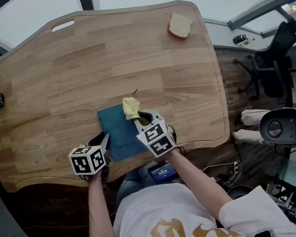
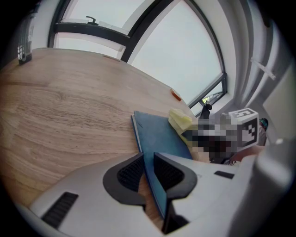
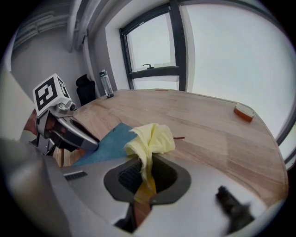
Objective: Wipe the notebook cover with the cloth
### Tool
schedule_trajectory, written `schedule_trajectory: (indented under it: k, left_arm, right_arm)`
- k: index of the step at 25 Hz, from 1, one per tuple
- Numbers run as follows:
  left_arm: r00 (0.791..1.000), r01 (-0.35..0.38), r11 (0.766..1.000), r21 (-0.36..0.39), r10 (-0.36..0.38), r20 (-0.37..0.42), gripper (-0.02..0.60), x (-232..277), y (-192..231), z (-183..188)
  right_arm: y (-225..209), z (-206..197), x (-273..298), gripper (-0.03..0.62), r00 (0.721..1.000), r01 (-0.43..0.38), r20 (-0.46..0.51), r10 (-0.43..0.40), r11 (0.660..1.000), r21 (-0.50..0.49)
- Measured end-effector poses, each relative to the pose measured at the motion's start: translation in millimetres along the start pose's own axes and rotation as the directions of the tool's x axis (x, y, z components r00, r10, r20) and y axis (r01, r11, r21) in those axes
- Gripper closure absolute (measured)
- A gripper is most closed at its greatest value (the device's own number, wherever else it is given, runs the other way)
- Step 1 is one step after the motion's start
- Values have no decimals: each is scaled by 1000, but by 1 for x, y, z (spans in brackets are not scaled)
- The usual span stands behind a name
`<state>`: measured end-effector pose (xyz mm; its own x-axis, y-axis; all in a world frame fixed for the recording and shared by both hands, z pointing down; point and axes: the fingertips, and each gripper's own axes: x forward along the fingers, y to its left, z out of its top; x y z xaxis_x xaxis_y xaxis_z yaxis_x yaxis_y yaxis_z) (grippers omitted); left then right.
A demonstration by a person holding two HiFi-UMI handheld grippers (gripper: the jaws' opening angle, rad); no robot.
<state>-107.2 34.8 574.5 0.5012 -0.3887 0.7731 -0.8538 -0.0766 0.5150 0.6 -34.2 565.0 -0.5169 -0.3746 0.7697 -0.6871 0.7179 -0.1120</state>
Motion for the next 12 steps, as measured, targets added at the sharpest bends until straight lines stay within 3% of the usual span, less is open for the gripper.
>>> schedule_trajectory:
  k: [12]
  left_arm:
    - [1000, 13, 1000, -7, -13, -3, 506, -1, 1, 0]
  right_arm:
    - [21, 17, 16, 554, 998, -62, -11, 61, 996, -63]
